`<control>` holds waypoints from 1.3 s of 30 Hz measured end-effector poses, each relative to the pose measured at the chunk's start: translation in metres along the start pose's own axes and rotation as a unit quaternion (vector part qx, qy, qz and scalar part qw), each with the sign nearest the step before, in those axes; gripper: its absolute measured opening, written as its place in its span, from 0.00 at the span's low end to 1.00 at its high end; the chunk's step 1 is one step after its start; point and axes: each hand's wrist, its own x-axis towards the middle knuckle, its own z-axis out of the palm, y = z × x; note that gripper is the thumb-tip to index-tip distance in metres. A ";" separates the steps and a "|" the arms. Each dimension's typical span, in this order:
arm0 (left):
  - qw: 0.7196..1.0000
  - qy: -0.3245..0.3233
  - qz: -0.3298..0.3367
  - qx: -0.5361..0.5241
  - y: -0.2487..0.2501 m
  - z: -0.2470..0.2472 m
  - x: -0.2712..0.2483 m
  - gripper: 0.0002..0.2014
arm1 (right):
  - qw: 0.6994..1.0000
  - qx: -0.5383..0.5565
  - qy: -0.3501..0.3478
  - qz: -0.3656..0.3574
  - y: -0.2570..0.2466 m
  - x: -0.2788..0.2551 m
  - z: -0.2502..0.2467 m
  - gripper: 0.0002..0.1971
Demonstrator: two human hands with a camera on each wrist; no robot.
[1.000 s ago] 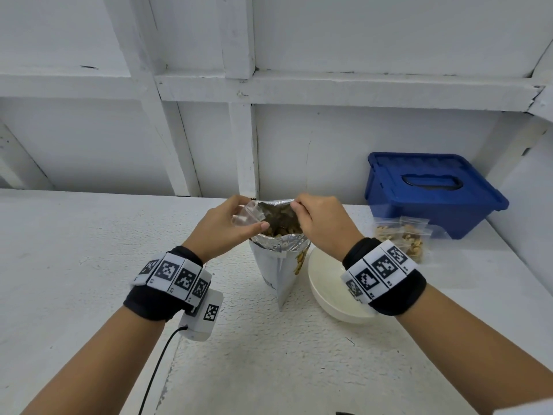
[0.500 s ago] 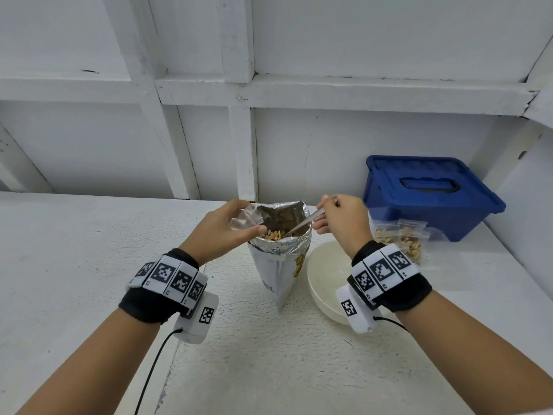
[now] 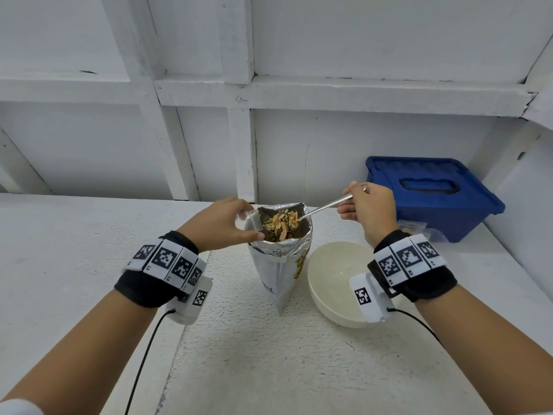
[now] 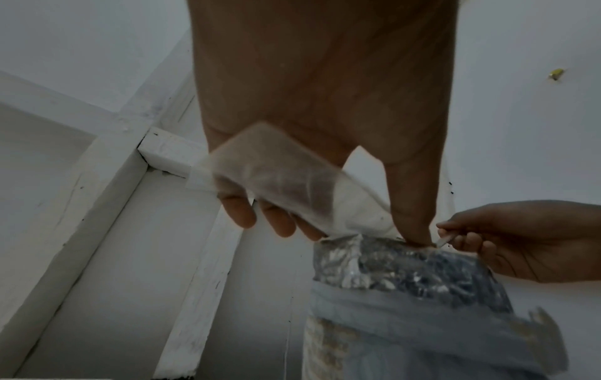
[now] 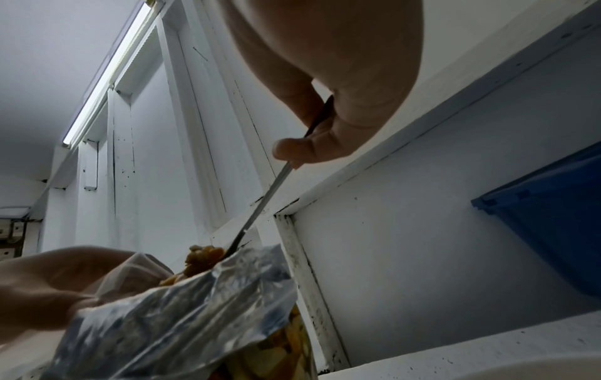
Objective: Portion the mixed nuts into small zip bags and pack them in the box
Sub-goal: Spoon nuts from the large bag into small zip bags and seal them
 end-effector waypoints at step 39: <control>0.981 0.092 0.000 -0.173 0.024 0.028 0.008 0.33 | 0.982 0.025 -0.154 -0.102 -0.050 -0.016 0.033 0.12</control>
